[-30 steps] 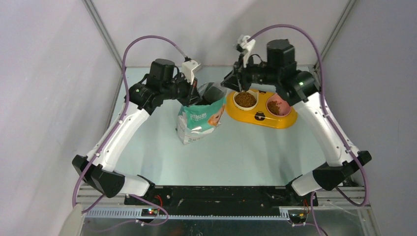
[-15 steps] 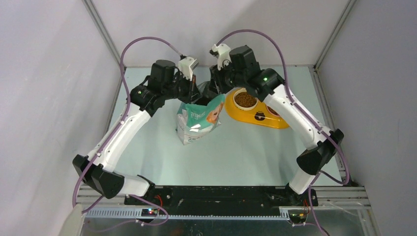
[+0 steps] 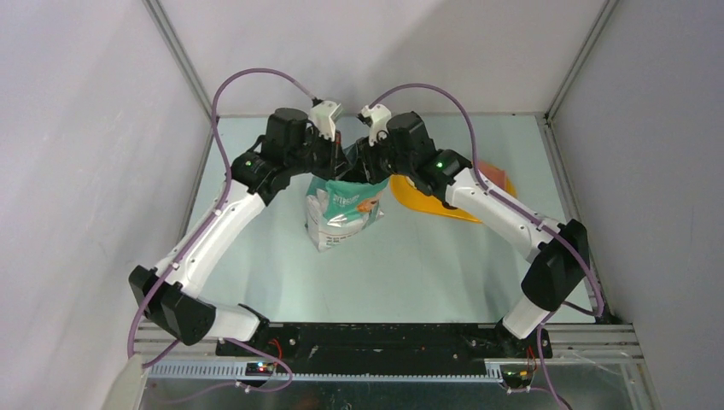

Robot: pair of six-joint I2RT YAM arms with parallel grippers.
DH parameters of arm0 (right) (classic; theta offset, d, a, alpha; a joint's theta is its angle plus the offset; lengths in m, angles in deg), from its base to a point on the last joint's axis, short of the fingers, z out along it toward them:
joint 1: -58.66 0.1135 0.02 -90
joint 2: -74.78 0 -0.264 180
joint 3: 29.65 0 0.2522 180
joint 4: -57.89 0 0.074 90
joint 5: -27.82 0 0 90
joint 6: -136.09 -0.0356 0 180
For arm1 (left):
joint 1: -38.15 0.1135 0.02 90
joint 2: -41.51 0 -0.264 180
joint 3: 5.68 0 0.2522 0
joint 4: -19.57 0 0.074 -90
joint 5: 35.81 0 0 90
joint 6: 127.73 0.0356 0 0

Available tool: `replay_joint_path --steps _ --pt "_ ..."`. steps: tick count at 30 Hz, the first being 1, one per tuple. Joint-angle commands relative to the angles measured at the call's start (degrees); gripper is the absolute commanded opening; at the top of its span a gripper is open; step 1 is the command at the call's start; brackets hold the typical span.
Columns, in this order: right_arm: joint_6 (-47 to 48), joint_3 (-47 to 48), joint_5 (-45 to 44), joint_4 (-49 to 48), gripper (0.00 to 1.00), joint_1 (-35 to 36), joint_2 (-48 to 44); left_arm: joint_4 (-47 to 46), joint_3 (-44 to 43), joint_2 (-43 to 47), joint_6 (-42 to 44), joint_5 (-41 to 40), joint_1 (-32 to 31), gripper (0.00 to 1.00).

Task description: Serve the pet food

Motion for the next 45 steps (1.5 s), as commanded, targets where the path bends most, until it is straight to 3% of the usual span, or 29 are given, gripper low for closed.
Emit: replay_joint_path --steps 1,8,15,21,30,45 --pt "-1.44 -7.15 -2.49 5.98 0.0 -0.28 3.84 -4.56 2.77 -0.13 -0.43 -1.49 0.24 0.0" --pt "-4.87 -9.83 7.49 6.76 0.0 -1.39 3.72 -5.84 3.44 0.3 0.52 -2.34 0.94 0.0" --pt "-8.02 -10.94 24.71 2.9 0.0 -2.99 2.73 -6.81 3.15 -0.41 0.86 -3.41 0.99 0.0" --pt "-10.61 -10.01 28.35 1.16 0.0 -6.34 1.07 -7.36 2.97 -1.22 0.27 -2.83 0.98 0.0" --pt "-28.8 -7.5 33.69 -6.8 0.0 -13.05 -0.86 -6.06 1.73 -1.68 2.37 -2.29 0.99 0.0" --pt "-44.18 -9.0 41.42 -11.86 0.0 -17.55 -2.98 0.25 -1.0 -2.25 14.71 -5.03 0.98 0.0"
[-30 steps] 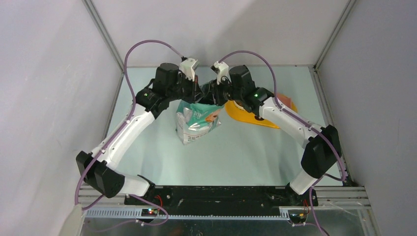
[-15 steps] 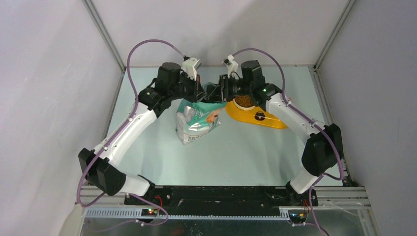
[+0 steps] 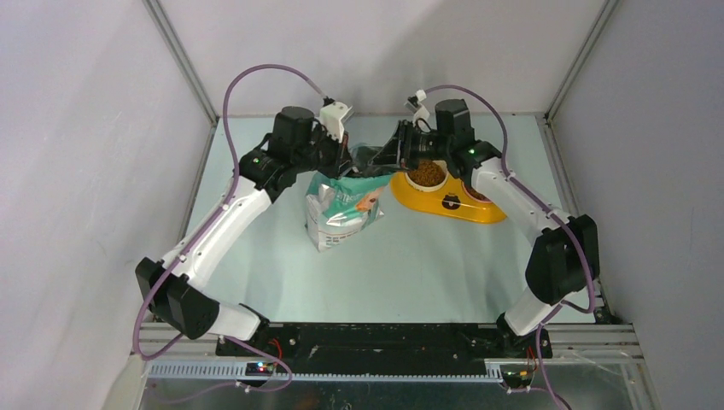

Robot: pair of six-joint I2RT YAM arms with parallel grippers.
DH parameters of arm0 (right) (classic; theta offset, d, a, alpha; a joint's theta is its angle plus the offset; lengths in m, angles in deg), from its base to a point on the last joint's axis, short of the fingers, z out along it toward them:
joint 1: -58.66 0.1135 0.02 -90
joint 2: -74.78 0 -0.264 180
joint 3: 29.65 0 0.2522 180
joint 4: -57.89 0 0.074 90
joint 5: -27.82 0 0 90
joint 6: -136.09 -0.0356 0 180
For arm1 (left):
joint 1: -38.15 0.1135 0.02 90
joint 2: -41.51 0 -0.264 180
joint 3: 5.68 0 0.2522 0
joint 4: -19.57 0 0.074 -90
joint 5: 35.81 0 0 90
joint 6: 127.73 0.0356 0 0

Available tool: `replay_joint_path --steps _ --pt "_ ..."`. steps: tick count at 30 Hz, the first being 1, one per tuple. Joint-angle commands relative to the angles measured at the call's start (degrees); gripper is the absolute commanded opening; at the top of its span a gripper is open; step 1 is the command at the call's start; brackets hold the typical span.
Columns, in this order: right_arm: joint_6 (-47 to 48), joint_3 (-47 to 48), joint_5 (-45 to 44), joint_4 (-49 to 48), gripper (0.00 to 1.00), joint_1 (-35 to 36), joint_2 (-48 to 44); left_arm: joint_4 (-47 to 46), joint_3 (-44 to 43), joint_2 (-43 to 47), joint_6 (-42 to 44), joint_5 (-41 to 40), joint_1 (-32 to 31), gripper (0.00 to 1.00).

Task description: Serve the pet food

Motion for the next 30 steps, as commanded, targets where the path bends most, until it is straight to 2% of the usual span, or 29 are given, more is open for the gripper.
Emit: replay_joint_path --steps 1,7,16,24,30 --pt "-11.68 -2.31 7.45 -2.21 0.0 -2.01 -2.45 4.36 -2.11 -0.17 9.37 -5.8 1.02 0.0" --pt "-19.06 -3.46 12.12 -9.27 0.0 -5.32 -1.46 8.24 -4.39 -0.4 15.51 -8.58 1.02 0.0" --pt "-26.9 -5.08 13.18 -19.67 0.0 -9.4 -0.91 11.96 -10.78 -3.87 17.33 -9.67 1.02 0.0" --pt "-29.24 -5.1 11.62 -21.37 0.0 -13.28 -1.9 13.71 -13.14 -4.28 15.55 -8.57 1.02 0.0" --pt "-28.74 -5.08 11.07 -19.11 0.0 -14.8 -2.6 14.22 -13.16 -3.17 15.68 -8.97 1.02 0.0"
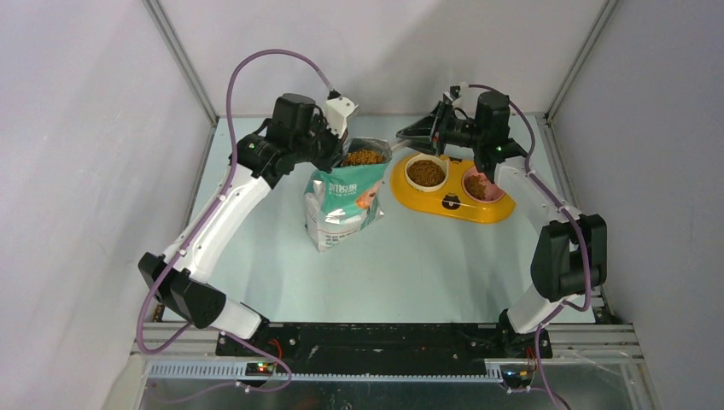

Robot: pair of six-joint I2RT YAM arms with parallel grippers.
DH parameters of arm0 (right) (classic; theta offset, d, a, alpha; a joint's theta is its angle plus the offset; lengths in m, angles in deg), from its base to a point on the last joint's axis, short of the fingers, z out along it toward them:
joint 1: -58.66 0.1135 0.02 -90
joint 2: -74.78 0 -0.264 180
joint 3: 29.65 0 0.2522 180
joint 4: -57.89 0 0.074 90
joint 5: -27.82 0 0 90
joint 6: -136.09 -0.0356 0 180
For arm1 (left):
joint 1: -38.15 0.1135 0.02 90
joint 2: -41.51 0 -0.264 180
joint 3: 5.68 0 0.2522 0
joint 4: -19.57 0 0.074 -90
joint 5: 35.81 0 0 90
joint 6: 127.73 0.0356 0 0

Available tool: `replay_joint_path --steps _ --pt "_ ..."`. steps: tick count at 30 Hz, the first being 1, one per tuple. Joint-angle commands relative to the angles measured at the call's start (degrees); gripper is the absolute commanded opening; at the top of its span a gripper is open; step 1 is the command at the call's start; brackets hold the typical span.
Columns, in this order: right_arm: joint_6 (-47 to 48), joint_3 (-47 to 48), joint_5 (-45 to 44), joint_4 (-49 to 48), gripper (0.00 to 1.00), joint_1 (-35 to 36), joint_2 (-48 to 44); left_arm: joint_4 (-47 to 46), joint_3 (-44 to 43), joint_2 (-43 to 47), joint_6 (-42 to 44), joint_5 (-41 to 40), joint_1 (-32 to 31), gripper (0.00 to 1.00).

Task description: Serve the pet food

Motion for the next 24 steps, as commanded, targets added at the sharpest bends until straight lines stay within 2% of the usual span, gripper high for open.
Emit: replay_joint_path --steps 1,12,24 --pt "-0.48 0.28 0.41 0.35 0.0 -1.81 -2.05 1.33 -1.7 1.0 1.91 -2.89 0.98 0.0" --pt "-4.18 -0.31 0.35 3.43 0.0 -3.66 -1.24 2.45 -1.48 1.43 4.25 -5.13 0.98 0.0" --pt "-11.38 -0.91 1.37 -5.65 0.0 -5.06 -0.36 5.65 -6.0 -2.26 5.37 -6.49 0.98 0.0"
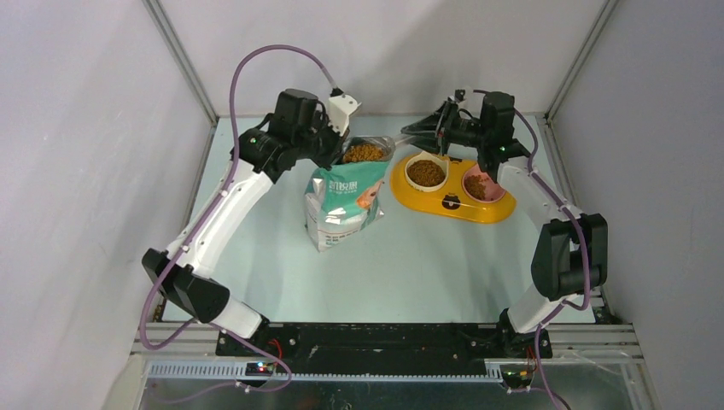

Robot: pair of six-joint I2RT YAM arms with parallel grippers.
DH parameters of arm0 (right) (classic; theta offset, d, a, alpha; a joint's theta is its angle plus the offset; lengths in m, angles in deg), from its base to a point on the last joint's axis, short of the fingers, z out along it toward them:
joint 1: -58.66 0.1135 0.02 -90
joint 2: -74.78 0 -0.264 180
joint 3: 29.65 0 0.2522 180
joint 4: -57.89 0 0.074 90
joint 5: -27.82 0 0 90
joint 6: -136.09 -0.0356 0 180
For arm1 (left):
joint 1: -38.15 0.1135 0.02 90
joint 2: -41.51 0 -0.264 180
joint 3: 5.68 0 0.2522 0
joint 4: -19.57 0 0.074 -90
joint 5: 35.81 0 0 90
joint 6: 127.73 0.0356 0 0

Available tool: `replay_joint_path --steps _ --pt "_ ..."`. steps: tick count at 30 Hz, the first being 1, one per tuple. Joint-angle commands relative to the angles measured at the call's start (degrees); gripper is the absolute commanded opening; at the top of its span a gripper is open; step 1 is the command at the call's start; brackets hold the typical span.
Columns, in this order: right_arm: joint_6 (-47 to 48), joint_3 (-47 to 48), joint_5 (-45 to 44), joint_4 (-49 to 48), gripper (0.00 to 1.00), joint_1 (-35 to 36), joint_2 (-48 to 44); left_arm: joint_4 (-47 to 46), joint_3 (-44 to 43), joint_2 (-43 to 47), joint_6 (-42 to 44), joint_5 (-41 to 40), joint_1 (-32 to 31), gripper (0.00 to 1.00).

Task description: Serve the pet food

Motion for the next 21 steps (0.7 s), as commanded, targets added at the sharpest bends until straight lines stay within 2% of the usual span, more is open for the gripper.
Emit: replay_joint_path --steps 1,10,21 --pt "-2.84 -0.44 0.0 -5.04 0.0 -3.95 -0.69 2.66 -2.79 -0.69 3.37 -5.01 1.15 0.0" --pt "-2.96 -1.27 -0.48 -4.5 0.0 -7.18 -2.38 2.64 -3.44 -1.33 2.86 -4.92 1.15 0.0" --pt "-6.3 -3.91 0.35 -9.59 0.0 -10.52 -3.85 2.96 -3.63 -1.39 2.92 -5.49 1.15 0.0"
